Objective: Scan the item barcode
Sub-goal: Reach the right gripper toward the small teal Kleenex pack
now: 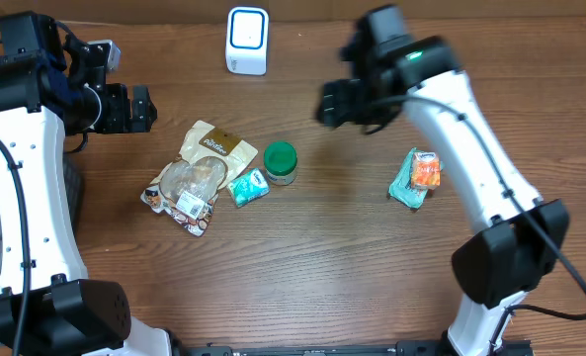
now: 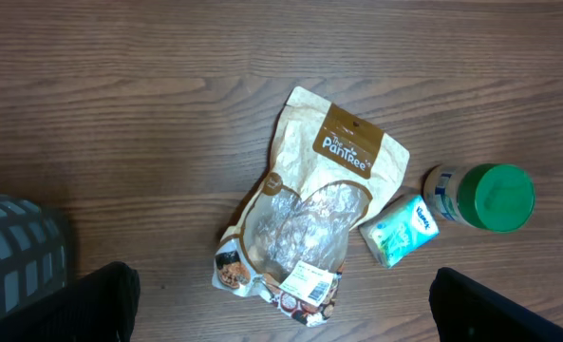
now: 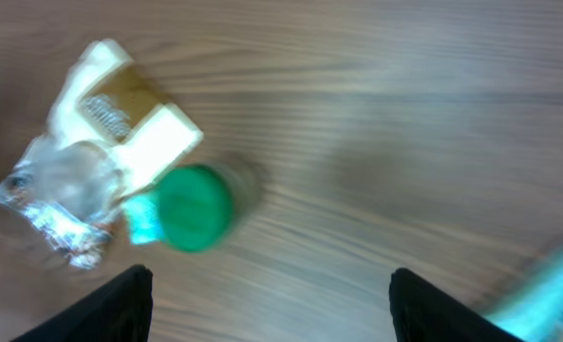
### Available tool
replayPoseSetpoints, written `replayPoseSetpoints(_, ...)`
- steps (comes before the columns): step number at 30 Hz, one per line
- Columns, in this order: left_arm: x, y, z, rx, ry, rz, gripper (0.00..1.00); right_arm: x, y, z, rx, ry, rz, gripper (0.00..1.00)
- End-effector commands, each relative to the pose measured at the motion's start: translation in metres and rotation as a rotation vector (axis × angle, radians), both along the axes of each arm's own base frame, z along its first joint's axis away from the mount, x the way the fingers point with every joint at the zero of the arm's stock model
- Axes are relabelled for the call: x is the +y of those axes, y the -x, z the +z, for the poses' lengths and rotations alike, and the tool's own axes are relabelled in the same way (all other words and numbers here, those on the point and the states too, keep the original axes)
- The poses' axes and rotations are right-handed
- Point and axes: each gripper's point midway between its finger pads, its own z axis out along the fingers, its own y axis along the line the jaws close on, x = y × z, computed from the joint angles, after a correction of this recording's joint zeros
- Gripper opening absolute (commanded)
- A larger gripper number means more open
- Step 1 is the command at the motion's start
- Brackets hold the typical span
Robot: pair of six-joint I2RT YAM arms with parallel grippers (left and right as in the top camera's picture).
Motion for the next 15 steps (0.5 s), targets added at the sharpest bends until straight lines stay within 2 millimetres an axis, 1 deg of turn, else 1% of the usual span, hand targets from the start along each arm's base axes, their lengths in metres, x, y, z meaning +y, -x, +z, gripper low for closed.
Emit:
replayPoseSetpoints(1,-0.004,-0.001,0.01,-0.033,-0.009,-0.029,1.0,0.049,0.01,0.006,-0.039,-0.048,0.054,0.77)
replayPoseSetpoints(3,-0.004,-0.001,0.01,-0.033,-0.009,-0.029,1.0,0.083,0.017,-0.001,-0.023,-0.085,0.02,0.75)
replayPoseSetpoints(4,-0.004,-0.001,0.01,-0.033,-0.009,-0.029,1.0,0.095,0.019,-0.006,-0.005,-0.102,-0.003,0.72)
replayPoseSetpoints(5,-0.004,-0.001,0.01,-0.033,-0.009,-0.029,1.0,0.109,0.021,-0.014,0.022,-0.12,-0.035,0.66)
replayPoseSetpoints(7,-0.004,-0.001,0.01,-0.033,-0.009,-0.029,1.0,0.128,0.023,-0.03,0.05,-0.137,-0.062,0.57)
replayPoseSetpoints(9,-0.004,-0.001,0.01,-0.033,-0.009,-0.029,1.0,0.147,0.022,-0.045,0.055,-0.151,-0.059,0.54)
replayPoseSetpoints(10,-0.004,-0.001,0.01,-0.033,-0.009,-0.029,1.0,0.163,0.021,-0.059,0.053,-0.162,-0.049,0.54)
replayPoseSetpoints(12,-0.004,-0.001,0.01,-0.033,-0.009,-0.029,1.0,0.171,0.02,-0.07,0.052,-0.164,-0.041,0.53)
replayPoseSetpoints(13,-0.004,-0.001,0.01,-0.033,-0.009,-0.029,1.0,0.174,0.018,-0.082,0.053,-0.151,-0.043,0.53)
replayPoseSetpoints(15,-0.004,-0.001,0.01,-0.033,-0.009,-0.029,1.0,0.169,0.015,-0.097,0.056,-0.109,-0.062,0.53)
